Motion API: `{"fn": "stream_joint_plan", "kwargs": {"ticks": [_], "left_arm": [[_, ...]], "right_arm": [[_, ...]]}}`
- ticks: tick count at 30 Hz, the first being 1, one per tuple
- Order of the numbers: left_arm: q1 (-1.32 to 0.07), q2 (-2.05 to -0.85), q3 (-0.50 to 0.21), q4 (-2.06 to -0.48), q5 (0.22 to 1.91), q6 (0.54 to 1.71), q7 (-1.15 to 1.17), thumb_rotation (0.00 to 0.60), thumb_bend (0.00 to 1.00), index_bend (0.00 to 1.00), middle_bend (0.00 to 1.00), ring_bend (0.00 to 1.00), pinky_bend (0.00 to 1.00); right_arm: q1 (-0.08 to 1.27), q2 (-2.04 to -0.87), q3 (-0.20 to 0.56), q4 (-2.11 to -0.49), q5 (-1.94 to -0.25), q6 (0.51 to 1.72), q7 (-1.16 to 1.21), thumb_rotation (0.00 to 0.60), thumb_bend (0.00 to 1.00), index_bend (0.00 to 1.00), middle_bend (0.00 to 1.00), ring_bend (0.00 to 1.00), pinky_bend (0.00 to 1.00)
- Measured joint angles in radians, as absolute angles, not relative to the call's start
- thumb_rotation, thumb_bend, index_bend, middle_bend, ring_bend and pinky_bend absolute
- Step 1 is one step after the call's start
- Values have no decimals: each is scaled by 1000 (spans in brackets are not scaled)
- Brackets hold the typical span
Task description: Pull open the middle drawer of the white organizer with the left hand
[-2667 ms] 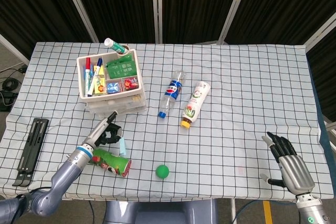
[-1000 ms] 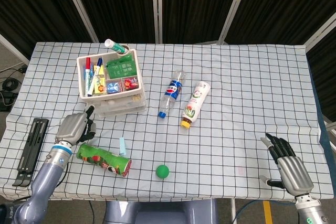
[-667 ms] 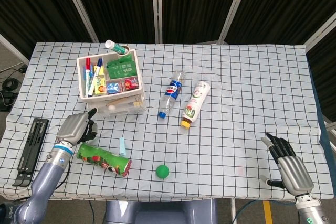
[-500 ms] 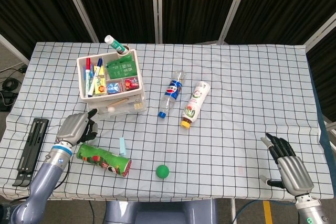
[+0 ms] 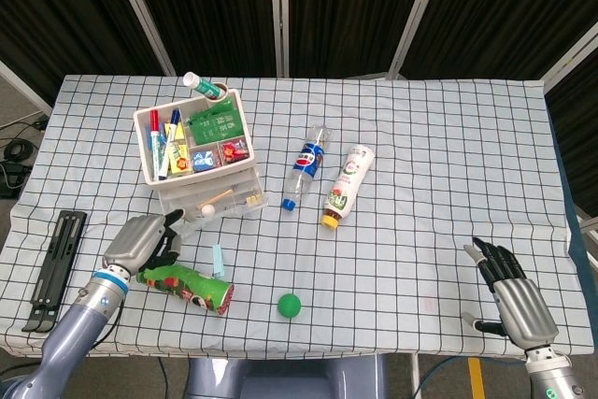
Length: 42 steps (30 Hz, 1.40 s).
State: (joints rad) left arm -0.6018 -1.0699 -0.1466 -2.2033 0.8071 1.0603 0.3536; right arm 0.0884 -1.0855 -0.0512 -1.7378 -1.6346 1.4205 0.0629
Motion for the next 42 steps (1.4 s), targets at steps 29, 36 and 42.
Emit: {"fn": "stream_joint_plan", "kwargs": {"ticks": [29, 36, 42], "left_arm": [[-585, -1037, -79, -2239, 936, 1047, 279, 600, 718, 282, 806, 740, 705], [-581, -1029, -77, -2232, 946, 1045, 254, 600, 690, 237, 806, 740, 705], [-570, -1005, -71, -2236, 974, 1047, 235, 600, 571, 226, 806, 740, 705]], "right_arm": [[87, -1086, -53, -1740, -1634, 1418, 57, 600, 45, 13, 0, 0, 0], [88, -1084, -53, -1742, -1630, 1415, 56, 600, 44, 5, 0, 0, 0], [88, -1086, -54, -1741, -1634, 1415, 53, 600, 44, 4, 0, 0, 0]]}}
